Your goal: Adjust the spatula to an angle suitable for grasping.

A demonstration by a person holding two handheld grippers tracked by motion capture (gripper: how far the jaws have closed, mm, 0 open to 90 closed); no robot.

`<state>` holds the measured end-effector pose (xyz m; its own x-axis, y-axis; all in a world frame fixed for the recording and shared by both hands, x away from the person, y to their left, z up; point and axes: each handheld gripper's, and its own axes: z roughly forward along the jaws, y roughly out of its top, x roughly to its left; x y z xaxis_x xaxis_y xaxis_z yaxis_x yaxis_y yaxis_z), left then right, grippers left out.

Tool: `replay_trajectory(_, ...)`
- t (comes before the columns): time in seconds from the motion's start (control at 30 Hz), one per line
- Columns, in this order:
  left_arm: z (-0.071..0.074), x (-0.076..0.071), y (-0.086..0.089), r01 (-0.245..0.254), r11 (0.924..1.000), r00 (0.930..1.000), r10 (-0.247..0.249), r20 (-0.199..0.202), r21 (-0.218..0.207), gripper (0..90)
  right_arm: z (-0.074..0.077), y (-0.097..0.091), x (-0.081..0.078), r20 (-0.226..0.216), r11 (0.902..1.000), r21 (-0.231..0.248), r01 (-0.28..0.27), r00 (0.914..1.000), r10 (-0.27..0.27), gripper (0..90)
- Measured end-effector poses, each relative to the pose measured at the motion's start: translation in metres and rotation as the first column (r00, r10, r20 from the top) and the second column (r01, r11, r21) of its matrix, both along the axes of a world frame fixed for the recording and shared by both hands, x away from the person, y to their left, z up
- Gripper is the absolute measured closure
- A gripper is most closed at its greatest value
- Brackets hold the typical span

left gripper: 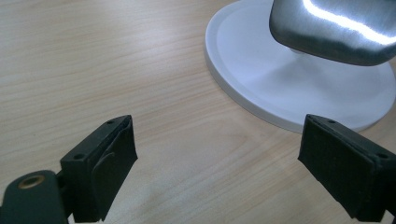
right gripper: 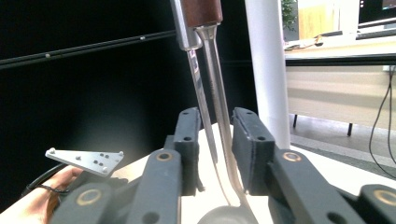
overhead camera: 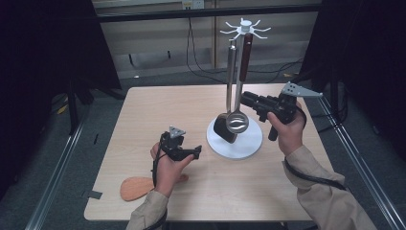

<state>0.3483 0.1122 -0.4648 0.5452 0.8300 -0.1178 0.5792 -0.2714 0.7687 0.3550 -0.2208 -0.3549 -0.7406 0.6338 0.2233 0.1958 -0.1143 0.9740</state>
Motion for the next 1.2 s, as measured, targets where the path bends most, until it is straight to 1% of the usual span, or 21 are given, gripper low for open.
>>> replay_trajectory(0.07,0.0,0.0,0.0,0.003,1.0,1.0,-0.003,0.0,0.0,10.7,0.0,-0.002,-0.001,0.003,1.0,0.0,0.003,1.0,-0.003,69.5)
replay_trajectory(0.13,0.0,0.0,0.0,0.007,0.9999,1.0,-0.007,-0.001,0.012,10.7,0.0,-0.004,-0.002,0.008,0.9999,-0.002,0.013,0.9999,-0.013,66.1)
replay_trajectory(0.27,0.001,0.0,-0.001,-0.002,1.0,1.0,0.003,0.003,0.0,10.7,0.002,-0.008,-0.004,0.016,0.9993,0.003,0.037,0.9992,-0.037,68.1)
replay_trajectory(0.3,0.003,-0.001,0.0,0.001,1.0,1.0,-0.001,0.007,0.009,10.7,0.004,-0.011,-0.005,0.035,0.9986,0.017,0.051,0.9981,-0.052,69.2)
replay_trajectory(0.33,0.003,-0.001,0.0,0.001,1.0,1.0,-0.001,0.005,0.007,10.7,0.006,-0.012,-0.006,0.046,0.9976,0.023,0.065,0.9967,-0.066,70.5)
replay_trajectory(0.37,0.003,-0.001,0.0,0.001,1.0,1.0,-0.001,0.005,0.007,10.7,0.006,-0.012,-0.006,0.046,0.9976,0.023,0.065,0.9967,-0.066,70.5)
replay_trajectory(0.4,0.003,-0.001,0.0,0.0,1.0,1.0,0.0,0.007,0.009,10.7,0.009,-0.014,-0.007,0.067,0.9929,0.024,0.116,0.9908,-0.117,72.3)
replay_trajectory(0.47,0.003,-0.001,0.0,0.004,0.9999,1.0,-0.004,0.005,0.014,10.8,0.014,-0.015,-0.008,0.098,0.9887,0.038,0.145,0.9841,-0.148,76.4)
replay_trajectory(0.5,0.003,-0.001,0.0,0.004,0.9999,1.0,-0.004,0.005,0.014,10.7,0.014,-0.015,-0.008,0.098,0.9887,0.038,0.145,0.9841,-0.148,76.4)
replay_trajectory(0.53,0.002,-0.001,0.0,0.002,0.9999,1.0,-0.002,0.004,0.012,10.7,0.017,-0.016,-0.009,0.114,0.985,0.042,0.167,0.9787,-0.171,80.0)
replay_trajectory(0.57,0.002,-0.001,0.001,0.005,0.9999,1.0,-0.005,0.002,0.012,10.7,0.023,-0.016,-0.01,0.135,0.9779,0.046,0.204,0.9686,-0.209,84.8)
replay_trajectory(0.6,0.001,-0.001,0.001,0.006,0.9999,1.0,-0.006,-0.001,0.012,10.8,0.025,-0.016,-0.01,0.142,0.9737,0.045,0.223,0.9633,-0.227,86.5)
replay_trajectory(0.63,0.001,-0.001,0.001,0.006,0.9999,1.0,-0.006,-0.001,0.012,10.7,0.025,-0.016,-0.01,0.142,0.9737,0.045,0.223,0.9633,-0.227,86.5)
replay_trajectory(0.67,0.001,-0.001,0.002,0.009,0.9998,1.0,-0.009,-0.003,0.02,10.7,0.03,-0.017,-0.009,0.153,0.9683,0.058,0.243,0.9563,-0.249,88.8)
replay_trajectory(0.7,0.001,-0.001,0.002,0.009,0.9998,1.0,-0.009,-0.003,0.02,10.7,0.03,-0.017,-0.009,0.153,0.9683,0.058,0.243,0.9563,-0.249,88.8)
replay_trajectory(0.77,0.0,-0.001,0.002,0.001,0.9999,1.0,-0.001,-0.004,0.013,10.7,0.036,-0.017,-0.008,0.159,0.9643,0.061,0.258,0.9513,-0.264,90.0)
replay_trajectory(0.83,0.001,-0.001,0.003,0.0,0.9999,1.0,0.0,-0.002,0.014,10.6,0.04,-0.016,-0.007,0.166,0.9637,0.063,0.26,0.9494,-0.267,90.0)
replay_trajectory(0.9,0.001,-0.001,0.003,0.004,0.9999,1.0,-0.004,-0.005,0.017,10.6,0.042,-0.015,-0.007,0.167,0.9641,0.065,0.257,0.9498,-0.265,90.0)
replay_trajectory(0.97,0.0,-0.002,0.002,-0.006,0.9999,1.0,0.006,-0.007,0.009,10.5,0.049,-0.014,-0.005,0.174,0.9646,0.059,0.257,0.949,-0.263,90.0)
replay_trajectory(1.13,0.0,-0.002,0.002,0.003,1.0,1.0,-0.003,-0.008,0.008,10.5,0.06,-0.013,-0.003,0.191,0.9667,0.042,0.252,0.9478,-0.256,90.0)
replay_trajectory(1.2,0.0,-0.002,0.002,0.002,1.0,1.0,-0.002,-0.006,0.008,10.4,0.064,-0.013,-0.003,0.191,0.9699,0.038,0.24,0.9511,-0.243,90.0)
